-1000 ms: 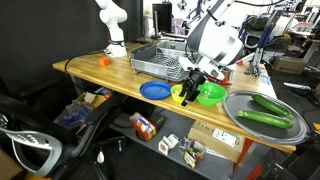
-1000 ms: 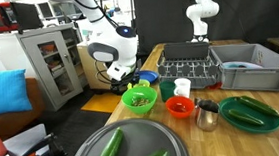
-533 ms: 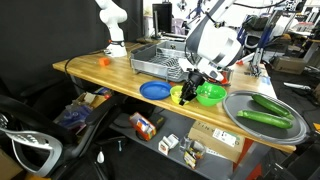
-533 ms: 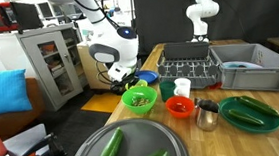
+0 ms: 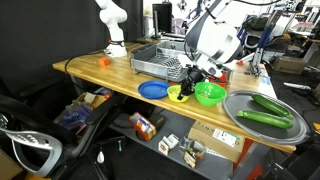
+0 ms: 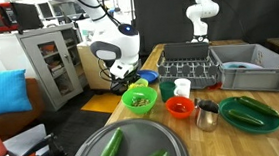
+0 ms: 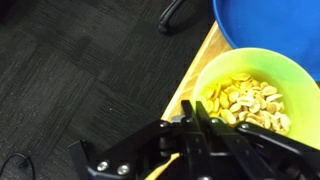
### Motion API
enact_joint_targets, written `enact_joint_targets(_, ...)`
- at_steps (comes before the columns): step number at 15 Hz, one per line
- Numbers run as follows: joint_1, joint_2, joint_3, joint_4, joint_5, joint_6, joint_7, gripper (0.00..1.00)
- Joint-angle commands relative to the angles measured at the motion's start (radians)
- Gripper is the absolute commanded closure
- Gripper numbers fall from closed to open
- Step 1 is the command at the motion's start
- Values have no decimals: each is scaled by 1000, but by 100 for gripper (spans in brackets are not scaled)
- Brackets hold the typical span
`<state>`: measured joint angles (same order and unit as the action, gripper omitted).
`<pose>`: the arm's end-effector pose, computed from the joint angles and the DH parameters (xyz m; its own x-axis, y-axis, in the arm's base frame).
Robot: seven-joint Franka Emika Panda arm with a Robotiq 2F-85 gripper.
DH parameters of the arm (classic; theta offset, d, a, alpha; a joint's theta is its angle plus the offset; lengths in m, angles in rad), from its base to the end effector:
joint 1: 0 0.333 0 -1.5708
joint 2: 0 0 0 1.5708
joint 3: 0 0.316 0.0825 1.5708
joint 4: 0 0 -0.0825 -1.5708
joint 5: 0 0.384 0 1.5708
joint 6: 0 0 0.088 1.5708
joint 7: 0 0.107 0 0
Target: Pour the contents from yellow bowl into the orange bowl
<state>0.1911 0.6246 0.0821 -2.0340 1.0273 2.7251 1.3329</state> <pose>0.5688 0.1271 0.1297 -0.4036 -0.7952 -0.4524 -0.9051 0.4193 0.0704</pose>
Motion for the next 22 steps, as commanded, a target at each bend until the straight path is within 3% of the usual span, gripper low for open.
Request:
enact_joint_targets(1,-32,-11,35,10,55,-3,-48,99)
enact_joint_targets(15,-60,-126,75,-45,471,-14,-382,99)
enact_joint_targets(22,-41,-278,45,-166,557,-32,-457,99)
